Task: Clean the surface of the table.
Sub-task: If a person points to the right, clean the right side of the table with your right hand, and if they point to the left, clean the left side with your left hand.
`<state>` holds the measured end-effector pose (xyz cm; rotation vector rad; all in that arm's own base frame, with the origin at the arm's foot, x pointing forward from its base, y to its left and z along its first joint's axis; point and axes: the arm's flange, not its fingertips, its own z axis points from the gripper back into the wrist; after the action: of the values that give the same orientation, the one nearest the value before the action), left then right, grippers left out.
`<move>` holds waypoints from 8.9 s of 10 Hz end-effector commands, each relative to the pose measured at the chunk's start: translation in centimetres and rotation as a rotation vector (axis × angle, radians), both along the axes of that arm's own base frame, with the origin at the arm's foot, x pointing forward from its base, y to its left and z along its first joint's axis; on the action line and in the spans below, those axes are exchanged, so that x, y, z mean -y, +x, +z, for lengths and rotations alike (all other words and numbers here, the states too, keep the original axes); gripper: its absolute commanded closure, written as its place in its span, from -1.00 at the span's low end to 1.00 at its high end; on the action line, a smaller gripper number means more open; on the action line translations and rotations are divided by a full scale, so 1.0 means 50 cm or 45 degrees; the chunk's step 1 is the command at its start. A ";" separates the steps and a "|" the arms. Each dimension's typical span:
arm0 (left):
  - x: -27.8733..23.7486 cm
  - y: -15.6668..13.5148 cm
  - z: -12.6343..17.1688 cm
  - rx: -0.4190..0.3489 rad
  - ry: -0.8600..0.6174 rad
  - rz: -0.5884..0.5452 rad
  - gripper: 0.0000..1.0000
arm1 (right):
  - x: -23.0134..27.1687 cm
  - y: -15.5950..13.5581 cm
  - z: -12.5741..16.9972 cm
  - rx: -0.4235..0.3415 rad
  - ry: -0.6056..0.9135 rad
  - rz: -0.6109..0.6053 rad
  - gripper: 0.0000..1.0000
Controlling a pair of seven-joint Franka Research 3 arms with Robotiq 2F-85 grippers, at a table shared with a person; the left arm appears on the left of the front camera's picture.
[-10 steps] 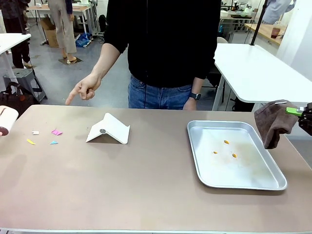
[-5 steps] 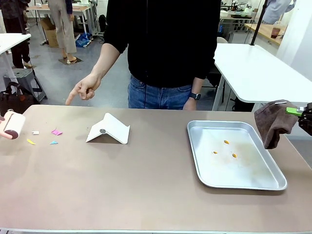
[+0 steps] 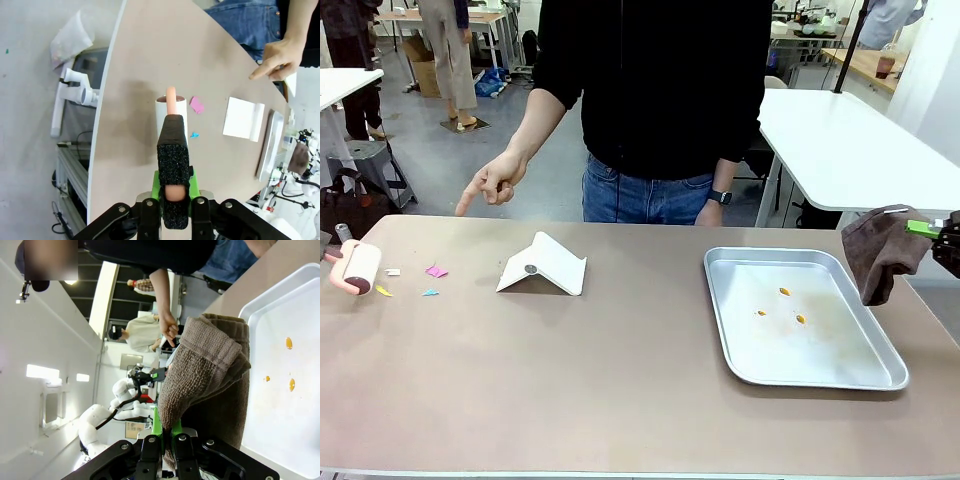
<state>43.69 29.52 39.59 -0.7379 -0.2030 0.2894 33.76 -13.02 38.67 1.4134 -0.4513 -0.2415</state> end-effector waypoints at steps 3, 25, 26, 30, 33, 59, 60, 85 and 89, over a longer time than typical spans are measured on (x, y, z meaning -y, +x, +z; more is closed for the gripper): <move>0.031 -0.036 -0.010 0.071 0.057 -0.149 1.00 | 0.000 -0.003 0.004 0.008 0.013 0.008 1.00; 0.182 0.069 -0.042 -0.194 -0.106 -0.308 1.00 | 0.000 -0.003 0.004 0.008 0.013 0.008 1.00; 0.194 0.067 -0.048 -0.137 -0.070 -0.299 1.00 | 0.000 -0.003 0.004 0.008 0.013 0.008 1.00; 0.221 0.049 -0.080 -0.054 -0.037 -0.324 1.00 | 0.000 -0.003 0.004 0.008 0.013 0.008 1.00; 0.252 0.043 -0.083 -0.074 -0.081 -0.375 1.00 | 0.000 -0.003 0.004 0.008 0.013 0.008 1.00; -0.109 0.001 -0.019 0.020 -0.291 -0.008 1.00 | 0.000 -0.003 0.004 0.008 0.013 0.008 1.00; -0.101 0.021 -0.027 0.010 -0.274 0.007 1.00 | 0.000 -0.003 0.004 0.008 0.013 0.008 1.00; 0.036 0.203 -0.119 -0.269 -0.244 -0.326 1.00 | 0.000 -0.003 0.004 0.008 0.013 0.008 1.00; 0.103 0.236 -0.114 -0.300 -0.253 -0.417 1.00 | 0.000 -0.003 0.004 0.008 0.013 0.008 1.00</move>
<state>55.79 25.10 33.89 -0.9309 0.1032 0.0973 33.75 -13.00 38.64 1.4148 -0.4502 -0.2413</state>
